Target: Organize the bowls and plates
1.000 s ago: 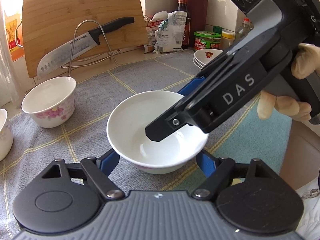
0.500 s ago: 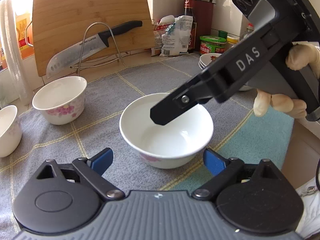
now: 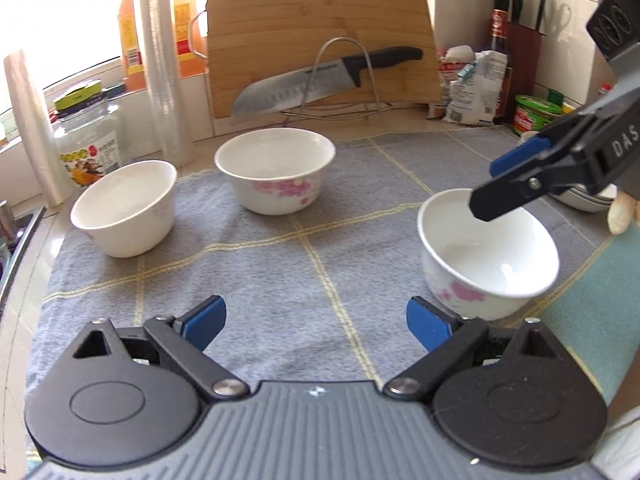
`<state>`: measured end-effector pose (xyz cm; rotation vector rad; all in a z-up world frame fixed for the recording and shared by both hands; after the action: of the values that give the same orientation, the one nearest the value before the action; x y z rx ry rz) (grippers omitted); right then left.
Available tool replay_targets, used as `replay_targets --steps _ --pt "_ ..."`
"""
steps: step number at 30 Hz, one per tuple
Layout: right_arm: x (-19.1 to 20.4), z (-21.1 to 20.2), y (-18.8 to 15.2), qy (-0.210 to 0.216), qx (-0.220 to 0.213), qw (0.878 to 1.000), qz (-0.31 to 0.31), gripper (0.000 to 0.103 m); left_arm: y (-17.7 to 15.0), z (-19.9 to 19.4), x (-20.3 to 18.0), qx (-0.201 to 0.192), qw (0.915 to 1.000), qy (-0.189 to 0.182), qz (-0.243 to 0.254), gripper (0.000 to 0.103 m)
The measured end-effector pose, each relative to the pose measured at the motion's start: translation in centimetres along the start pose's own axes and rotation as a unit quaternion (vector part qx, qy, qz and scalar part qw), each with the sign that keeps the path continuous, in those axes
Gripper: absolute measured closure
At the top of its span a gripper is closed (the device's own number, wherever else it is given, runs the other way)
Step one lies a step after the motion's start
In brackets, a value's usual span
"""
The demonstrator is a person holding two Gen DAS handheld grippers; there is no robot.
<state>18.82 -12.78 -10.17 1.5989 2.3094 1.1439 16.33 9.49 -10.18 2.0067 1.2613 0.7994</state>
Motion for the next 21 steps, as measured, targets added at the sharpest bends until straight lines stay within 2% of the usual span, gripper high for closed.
replay_targets --steps 2,8,14,21 --pt "0.1 0.1 0.4 -0.002 0.0 1.0 -0.005 0.0 0.4 0.5 0.8 0.001 0.9997 0.024 -0.009 0.006" --pt "0.2 0.8 1.7 -0.006 0.006 1.0 -0.02 0.0 1.5 2.3 2.0 0.001 0.9979 0.056 -0.032 0.006" --pt "0.1 1.9 3.3 -0.005 0.014 0.999 -0.033 0.0 2.8 3.9 2.2 -0.005 0.9964 0.065 -0.054 0.006" --pt "-0.2 3.8 5.7 0.006 0.025 0.998 -0.054 0.0 4.5 5.8 1.2 -0.016 0.9958 0.079 -0.042 0.006"
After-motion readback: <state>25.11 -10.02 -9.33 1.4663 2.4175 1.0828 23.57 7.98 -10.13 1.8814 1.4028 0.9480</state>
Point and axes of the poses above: each gripper's, at about its wrist camera, not at the fingertips, and z roughly the way its jaws point, x to its left, y to its top, the point moved 1 cm from there along z, roughly the way its jaws point, and after that the axes turned 9 degrees about y, right-handed, at the moved point
